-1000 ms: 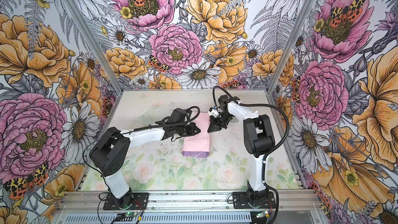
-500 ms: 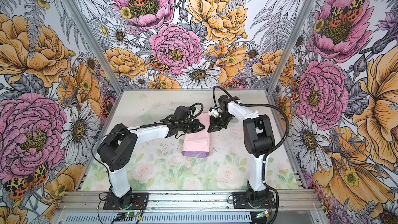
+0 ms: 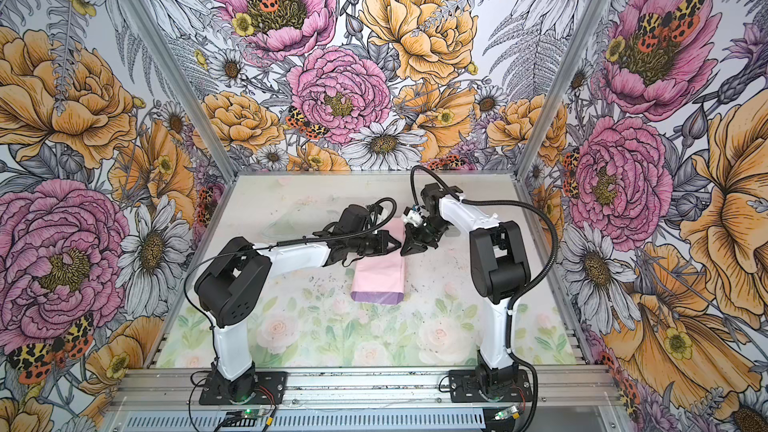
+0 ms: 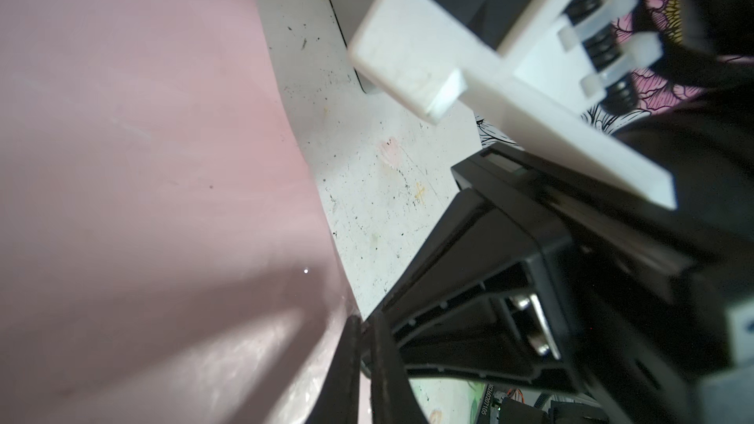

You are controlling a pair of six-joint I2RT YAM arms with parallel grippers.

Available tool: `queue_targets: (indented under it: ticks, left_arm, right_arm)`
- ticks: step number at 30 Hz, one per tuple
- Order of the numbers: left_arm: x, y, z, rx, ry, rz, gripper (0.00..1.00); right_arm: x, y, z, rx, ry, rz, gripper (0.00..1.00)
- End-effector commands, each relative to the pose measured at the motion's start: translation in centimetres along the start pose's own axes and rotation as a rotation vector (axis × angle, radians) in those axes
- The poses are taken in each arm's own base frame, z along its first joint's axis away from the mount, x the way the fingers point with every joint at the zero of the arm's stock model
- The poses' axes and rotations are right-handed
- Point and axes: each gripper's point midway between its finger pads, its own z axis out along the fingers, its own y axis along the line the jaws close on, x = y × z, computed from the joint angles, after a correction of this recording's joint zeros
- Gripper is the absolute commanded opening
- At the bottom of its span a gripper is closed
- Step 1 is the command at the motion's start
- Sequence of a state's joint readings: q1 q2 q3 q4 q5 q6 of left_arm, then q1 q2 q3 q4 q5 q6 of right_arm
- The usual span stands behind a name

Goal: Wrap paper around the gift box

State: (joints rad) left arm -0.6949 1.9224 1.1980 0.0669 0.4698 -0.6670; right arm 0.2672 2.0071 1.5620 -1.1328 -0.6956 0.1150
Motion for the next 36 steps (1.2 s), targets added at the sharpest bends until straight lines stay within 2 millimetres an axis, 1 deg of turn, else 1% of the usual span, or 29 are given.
queue_targets:
  ticks: [1, 5, 8, 14, 21, 27, 36]
  left_arm:
    - [-1.0, -1.7, 0.2, 0.053, -0.025, 0.016, 0.1]
    - [-1.2, -1.0, 0.5, 0.032, -0.034, 0.003, 0.1]
    - [-1.1, 0.1, 0.8, -0.001, -0.034, -0.019, 0.09]
    - [-0.3, 2.3, 1.0, -0.069, -0.02, -0.053, 0.09]
    - [1.4, 4.2, 0.4, -0.129, 0.0, -0.072, 0.08]
    - [1.9, 4.6, 0.4, -0.137, 0.01, -0.076, 0.08]
    - [1.9, 4.5, 0.4, -0.135, 0.011, -0.073, 0.08]
  right_arm:
    - [-0.6, 0.0, 0.2, 0.008, -0.008, -0.001, 0.0]
    - [-0.6, -0.1, 0.2, 0.008, -0.007, 0.0, 0.0]
    - [-0.5, -0.1, 0.3, 0.007, -0.004, 0.0, 0.0]
    - [-0.5, 0.2, 0.1, 0.001, -0.008, -0.004, 0.0]
    - [-0.6, 0.7, -0.6, -0.001, -0.029, -0.012, 0.0]
    - [-0.5, 1.7, -1.8, -0.003, -0.06, -0.022, 0.1]
    - [0.1, 1.3, -2.0, -0.004, -0.061, 0.004, 0.13]
